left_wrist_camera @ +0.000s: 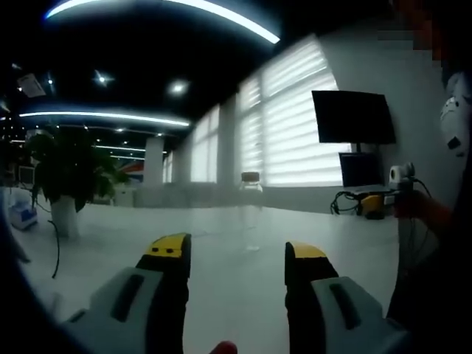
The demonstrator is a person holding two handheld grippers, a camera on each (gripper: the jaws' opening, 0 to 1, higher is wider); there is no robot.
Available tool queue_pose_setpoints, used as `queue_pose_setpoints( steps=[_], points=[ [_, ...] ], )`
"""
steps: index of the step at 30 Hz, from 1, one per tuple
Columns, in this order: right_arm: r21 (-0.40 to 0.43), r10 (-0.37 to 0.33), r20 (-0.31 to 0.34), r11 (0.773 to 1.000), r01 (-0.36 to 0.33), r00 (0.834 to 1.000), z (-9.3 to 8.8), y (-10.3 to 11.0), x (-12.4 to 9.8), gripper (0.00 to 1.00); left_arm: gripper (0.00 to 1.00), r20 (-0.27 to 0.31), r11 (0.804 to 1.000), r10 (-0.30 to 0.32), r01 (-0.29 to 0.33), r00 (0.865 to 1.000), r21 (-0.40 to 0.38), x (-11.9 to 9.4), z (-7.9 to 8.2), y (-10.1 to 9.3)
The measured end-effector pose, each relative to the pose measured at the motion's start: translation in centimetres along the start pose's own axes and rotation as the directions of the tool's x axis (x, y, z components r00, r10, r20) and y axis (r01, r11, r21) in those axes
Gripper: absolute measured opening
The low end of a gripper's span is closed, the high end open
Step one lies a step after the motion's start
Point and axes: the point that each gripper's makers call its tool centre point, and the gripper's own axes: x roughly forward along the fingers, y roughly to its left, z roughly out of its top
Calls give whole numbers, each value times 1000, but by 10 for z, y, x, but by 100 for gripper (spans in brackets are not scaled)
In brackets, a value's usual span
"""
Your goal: Open cup lid place lid on tabletop
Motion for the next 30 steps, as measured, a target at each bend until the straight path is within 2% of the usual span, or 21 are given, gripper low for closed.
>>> queue_pose_setpoints(
  steps=[3, 10, 17, 23, 30],
  points=[
    [3, 2, -3, 1000, -2, 1000, -1, 0, 0, 61, 50, 3, 999, -3, 3, 1000, -32, 2, -2, 1],
    [11, -4, 7, 1000, 4, 1000, 4, -1, 3, 59, 49, -6, 999, -5, 4, 1000, -47, 9, -11, 4],
    [-33, -3, -16, 999, 3, 1000, 7, -3, 13, 57, 48, 14, 1000, -10, 10, 1000, -26, 16, -9, 5],
    [-38, 8, -19, 999, -8, 1000, 10, -3, 22, 57, 49, -10, 999, -28, 28, 1000, -33, 26, -17, 6],
    [-49, 41, -18, 998, -42, 999, 16, 1, 38, 57, 49, -2, 999, -36, 36, 999, -37, 36, -14, 7]
  ],
)
